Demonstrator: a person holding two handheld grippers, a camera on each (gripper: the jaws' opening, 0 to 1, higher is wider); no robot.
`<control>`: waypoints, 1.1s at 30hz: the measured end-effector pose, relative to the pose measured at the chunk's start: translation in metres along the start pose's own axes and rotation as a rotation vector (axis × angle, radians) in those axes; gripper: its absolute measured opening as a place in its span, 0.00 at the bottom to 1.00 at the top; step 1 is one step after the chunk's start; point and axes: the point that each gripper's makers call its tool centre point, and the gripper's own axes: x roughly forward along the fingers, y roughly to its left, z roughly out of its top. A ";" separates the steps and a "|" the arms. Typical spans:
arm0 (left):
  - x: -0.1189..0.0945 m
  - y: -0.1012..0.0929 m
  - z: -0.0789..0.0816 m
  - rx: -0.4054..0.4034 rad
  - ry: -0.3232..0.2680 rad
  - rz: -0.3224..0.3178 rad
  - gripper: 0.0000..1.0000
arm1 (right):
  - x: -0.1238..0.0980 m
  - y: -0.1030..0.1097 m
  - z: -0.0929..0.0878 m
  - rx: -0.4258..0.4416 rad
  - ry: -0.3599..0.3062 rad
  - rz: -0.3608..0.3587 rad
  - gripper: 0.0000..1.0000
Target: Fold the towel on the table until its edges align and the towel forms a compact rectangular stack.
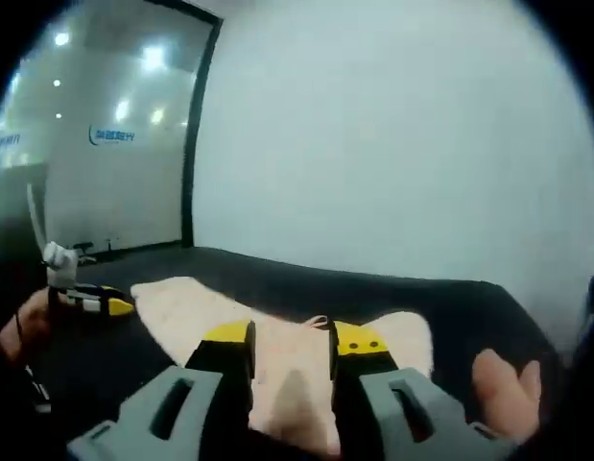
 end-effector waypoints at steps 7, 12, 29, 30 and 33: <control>0.000 0.001 0.001 0.002 -0.004 0.000 0.64 | 0.039 -0.010 -0.094 0.050 0.309 0.084 0.23; -0.001 0.001 0.000 0.005 -0.006 0.002 0.63 | 0.029 -0.001 -0.095 -0.014 0.295 0.118 0.25; -0.002 0.001 -0.001 0.020 0.002 0.007 0.61 | 0.075 -0.030 -0.086 0.070 0.173 0.134 0.34; -0.001 0.001 -0.002 0.024 0.005 0.009 0.61 | 0.074 -0.031 -0.080 0.089 0.151 0.144 0.34; -0.001 0.001 -0.002 0.030 0.010 0.009 0.61 | 0.073 -0.055 -0.053 0.119 0.011 0.106 0.34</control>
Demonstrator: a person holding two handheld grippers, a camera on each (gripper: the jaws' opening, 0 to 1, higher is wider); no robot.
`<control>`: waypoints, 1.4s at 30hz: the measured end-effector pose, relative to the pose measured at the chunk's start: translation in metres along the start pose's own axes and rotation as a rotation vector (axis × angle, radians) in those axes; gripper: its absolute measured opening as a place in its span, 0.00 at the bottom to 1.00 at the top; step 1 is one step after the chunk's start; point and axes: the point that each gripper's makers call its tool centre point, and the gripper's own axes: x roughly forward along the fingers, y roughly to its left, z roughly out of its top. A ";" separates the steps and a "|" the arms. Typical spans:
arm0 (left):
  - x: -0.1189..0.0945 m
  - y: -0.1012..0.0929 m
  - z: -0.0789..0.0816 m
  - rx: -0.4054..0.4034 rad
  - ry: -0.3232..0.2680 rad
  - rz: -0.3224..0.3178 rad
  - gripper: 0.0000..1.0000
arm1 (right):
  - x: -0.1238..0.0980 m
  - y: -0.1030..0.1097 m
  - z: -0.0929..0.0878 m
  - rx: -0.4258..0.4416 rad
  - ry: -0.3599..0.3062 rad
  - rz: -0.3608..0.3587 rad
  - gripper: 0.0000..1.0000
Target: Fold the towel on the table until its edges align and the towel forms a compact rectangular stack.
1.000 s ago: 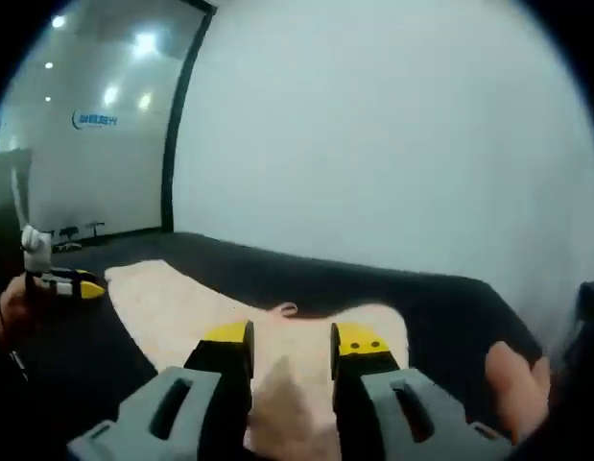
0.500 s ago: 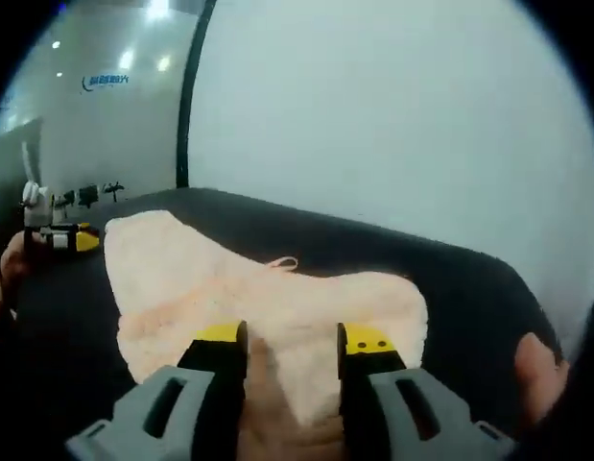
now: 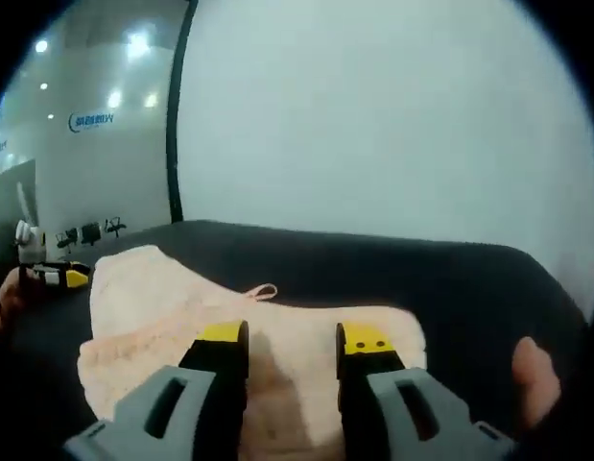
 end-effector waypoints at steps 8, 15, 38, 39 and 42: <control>0.001 -0.001 0.004 -0.065 -0.008 -0.009 0.63 | -0.008 -0.011 -0.039 -0.035 0.173 -0.070 0.33; -0.004 -0.007 0.010 -0.288 0.040 -0.121 0.64 | -0.063 0.013 0.040 0.018 -0.107 -0.114 0.22; 0.037 0.016 0.017 -0.997 0.167 -0.135 0.23 | -0.136 0.076 0.053 -0.017 -0.366 -0.015 0.16; 0.037 0.023 0.009 -0.959 0.167 -0.077 0.12 | -0.137 0.077 0.052 -0.014 -0.364 -0.010 0.16; 0.038 0.030 0.012 -0.939 0.137 -0.081 0.07 | -0.139 0.079 0.053 -0.008 -0.371 0.003 0.16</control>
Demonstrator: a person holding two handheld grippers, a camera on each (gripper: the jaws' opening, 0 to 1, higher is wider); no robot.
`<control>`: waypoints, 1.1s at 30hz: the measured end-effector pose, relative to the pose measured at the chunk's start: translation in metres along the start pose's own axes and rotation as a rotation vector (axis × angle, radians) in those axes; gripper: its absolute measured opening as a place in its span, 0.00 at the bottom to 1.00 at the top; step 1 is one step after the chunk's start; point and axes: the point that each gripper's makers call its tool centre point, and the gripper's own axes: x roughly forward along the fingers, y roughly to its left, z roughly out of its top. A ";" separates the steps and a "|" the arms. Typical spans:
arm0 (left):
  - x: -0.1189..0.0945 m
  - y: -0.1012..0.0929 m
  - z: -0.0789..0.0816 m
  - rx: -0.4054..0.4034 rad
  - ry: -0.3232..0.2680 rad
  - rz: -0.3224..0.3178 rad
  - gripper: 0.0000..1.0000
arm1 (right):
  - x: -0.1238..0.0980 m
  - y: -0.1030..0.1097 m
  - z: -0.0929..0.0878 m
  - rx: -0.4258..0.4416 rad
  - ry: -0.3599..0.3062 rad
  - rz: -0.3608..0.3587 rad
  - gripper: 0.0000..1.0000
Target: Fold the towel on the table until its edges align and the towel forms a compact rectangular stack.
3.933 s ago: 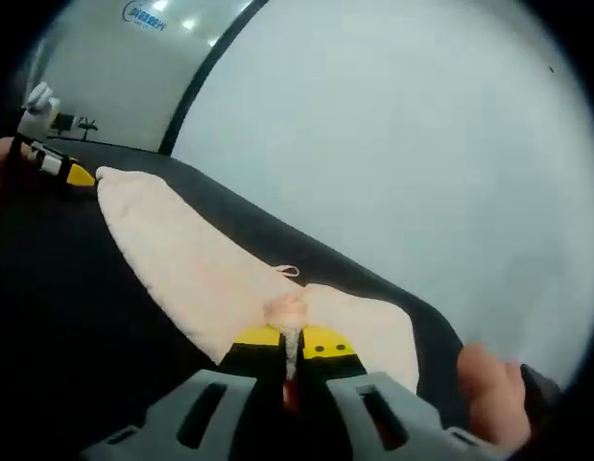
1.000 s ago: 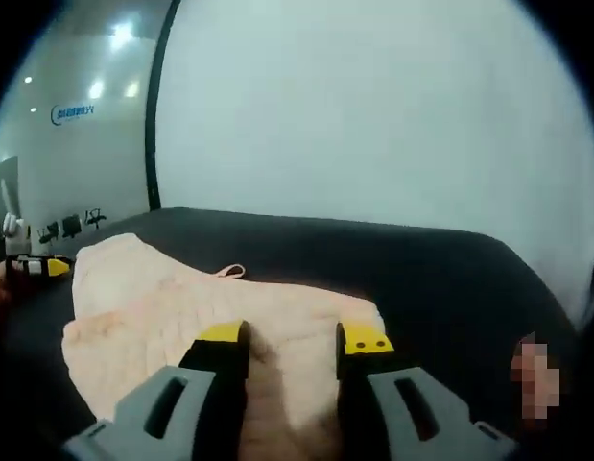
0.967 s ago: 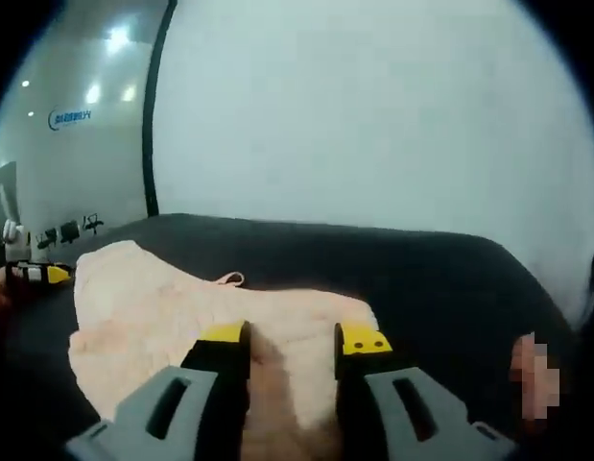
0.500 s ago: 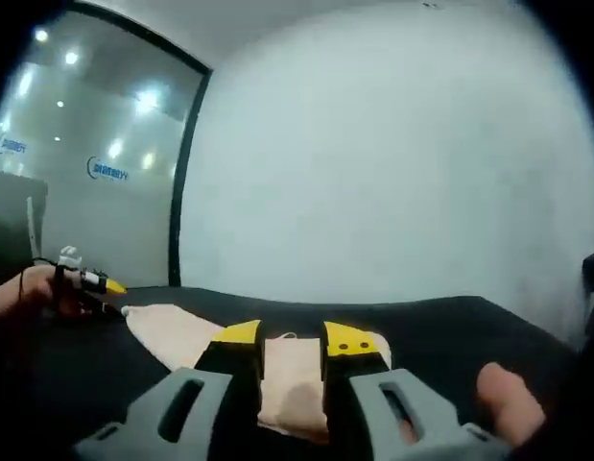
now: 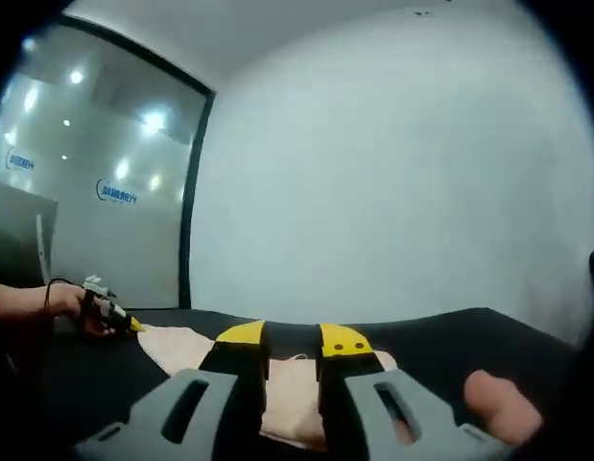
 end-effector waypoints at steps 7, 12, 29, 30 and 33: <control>-0.018 -0.024 0.013 0.277 -0.153 0.014 0.07 | -0.001 0.006 0.002 -0.001 -0.011 0.029 0.16; -0.016 -0.081 0.010 0.603 -0.179 -0.026 0.07 | -0.001 0.009 0.002 -0.004 -0.008 0.036 0.16; 0.010 -0.166 -0.100 0.910 0.026 -0.208 0.06 | -0.001 0.002 0.002 0.002 -0.014 0.012 0.16; 0.012 -0.167 -0.106 0.921 0.038 -0.215 0.06 | -0.001 0.002 0.003 0.003 -0.016 0.013 0.16; 0.018 -0.171 -0.125 0.938 0.074 -0.235 0.06 | 0.000 0.003 0.002 0.000 -0.014 0.016 0.16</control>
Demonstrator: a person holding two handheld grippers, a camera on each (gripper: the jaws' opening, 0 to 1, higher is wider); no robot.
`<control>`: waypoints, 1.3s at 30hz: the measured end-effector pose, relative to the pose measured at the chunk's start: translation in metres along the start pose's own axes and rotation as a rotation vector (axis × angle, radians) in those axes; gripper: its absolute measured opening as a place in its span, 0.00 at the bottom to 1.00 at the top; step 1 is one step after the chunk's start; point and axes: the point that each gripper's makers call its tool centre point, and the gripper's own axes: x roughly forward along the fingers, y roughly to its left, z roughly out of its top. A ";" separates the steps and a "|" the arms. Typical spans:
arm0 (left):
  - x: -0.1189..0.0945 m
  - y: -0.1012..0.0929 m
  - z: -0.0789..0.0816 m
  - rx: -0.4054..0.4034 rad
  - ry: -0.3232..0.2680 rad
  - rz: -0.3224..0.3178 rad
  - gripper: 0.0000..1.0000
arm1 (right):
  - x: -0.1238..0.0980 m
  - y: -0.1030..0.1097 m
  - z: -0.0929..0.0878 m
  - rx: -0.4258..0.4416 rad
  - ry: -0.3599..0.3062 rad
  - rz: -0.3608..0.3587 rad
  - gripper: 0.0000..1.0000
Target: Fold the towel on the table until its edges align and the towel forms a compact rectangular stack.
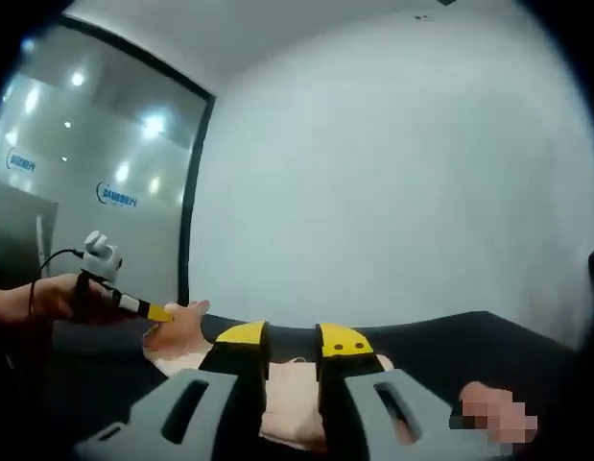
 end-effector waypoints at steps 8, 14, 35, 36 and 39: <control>0.014 -0.037 -0.030 0.170 0.107 -0.070 0.06 | 0.000 0.000 -0.001 0.004 0.003 0.002 0.16; 0.017 -0.061 -0.042 0.180 0.132 -0.110 0.06 | 0.001 0.001 -0.004 0.024 0.014 0.015 0.16; -0.004 -0.117 -0.055 0.413 0.262 -0.250 0.40 | 0.002 0.004 -0.007 0.001 0.031 0.032 0.16; 0.000 -0.113 -0.039 0.412 0.232 -0.232 0.38 | 0.003 0.004 -0.007 0.001 0.030 0.034 0.16; 0.025 -0.089 -0.018 0.350 0.247 -0.168 0.28 | 0.005 0.007 -0.008 -0.005 0.033 0.046 0.16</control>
